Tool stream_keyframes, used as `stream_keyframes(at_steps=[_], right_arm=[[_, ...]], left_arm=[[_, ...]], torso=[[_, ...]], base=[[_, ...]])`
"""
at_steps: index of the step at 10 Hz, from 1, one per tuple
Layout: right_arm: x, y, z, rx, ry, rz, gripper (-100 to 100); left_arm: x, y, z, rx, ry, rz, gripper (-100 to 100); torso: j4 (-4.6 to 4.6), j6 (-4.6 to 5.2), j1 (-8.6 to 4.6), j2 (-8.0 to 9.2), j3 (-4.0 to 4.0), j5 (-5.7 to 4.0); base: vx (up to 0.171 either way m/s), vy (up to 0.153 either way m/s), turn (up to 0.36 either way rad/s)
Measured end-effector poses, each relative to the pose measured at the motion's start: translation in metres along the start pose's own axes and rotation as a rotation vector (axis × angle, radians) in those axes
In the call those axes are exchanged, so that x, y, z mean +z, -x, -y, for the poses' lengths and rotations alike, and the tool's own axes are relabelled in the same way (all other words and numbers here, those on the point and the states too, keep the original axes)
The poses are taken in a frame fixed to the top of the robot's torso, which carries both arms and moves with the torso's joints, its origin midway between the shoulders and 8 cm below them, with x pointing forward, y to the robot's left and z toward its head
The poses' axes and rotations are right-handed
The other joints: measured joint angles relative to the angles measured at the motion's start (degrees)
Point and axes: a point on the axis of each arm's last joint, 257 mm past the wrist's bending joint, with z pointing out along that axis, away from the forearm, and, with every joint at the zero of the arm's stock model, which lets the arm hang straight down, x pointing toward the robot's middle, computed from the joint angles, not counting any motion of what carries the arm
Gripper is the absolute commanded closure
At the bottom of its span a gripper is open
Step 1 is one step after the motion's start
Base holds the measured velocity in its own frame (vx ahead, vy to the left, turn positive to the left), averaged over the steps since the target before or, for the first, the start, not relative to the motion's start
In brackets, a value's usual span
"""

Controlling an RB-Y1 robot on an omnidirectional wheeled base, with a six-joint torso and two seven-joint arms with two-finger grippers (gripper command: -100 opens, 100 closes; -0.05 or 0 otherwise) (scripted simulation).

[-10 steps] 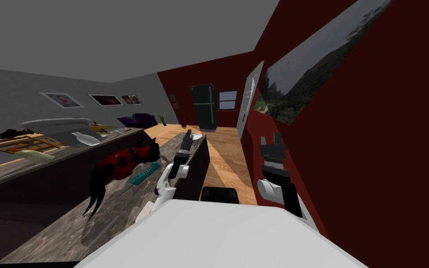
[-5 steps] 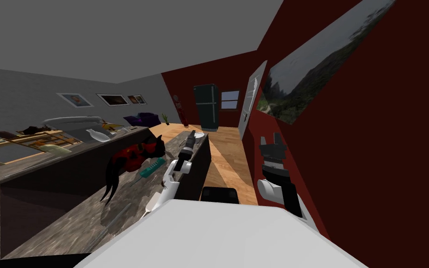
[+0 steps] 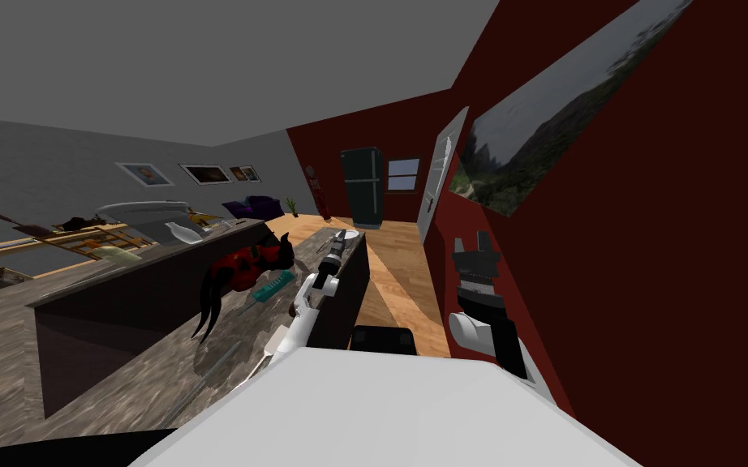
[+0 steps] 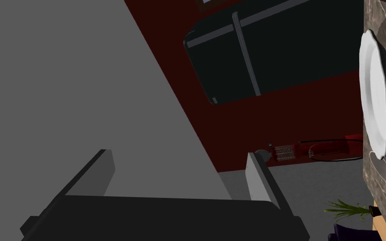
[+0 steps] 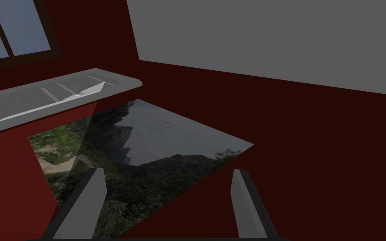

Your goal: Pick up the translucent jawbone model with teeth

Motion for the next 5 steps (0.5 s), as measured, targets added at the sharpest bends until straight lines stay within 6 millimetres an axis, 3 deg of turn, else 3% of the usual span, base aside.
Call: stream_keyframes(at_steps=[5], right_arm=[[0.0, 0.0, 0.0, 0.0, 0.0, 0.0, 0]], left_arm=[[0.022, -0.015, -0.033, 0.042, 0.115, -0.038, -100]], torso=[[0.0, 0.0, -0.01, -0.02, -0.01, 0.0]], base=[[-0.028, 0.012, 0.026]])
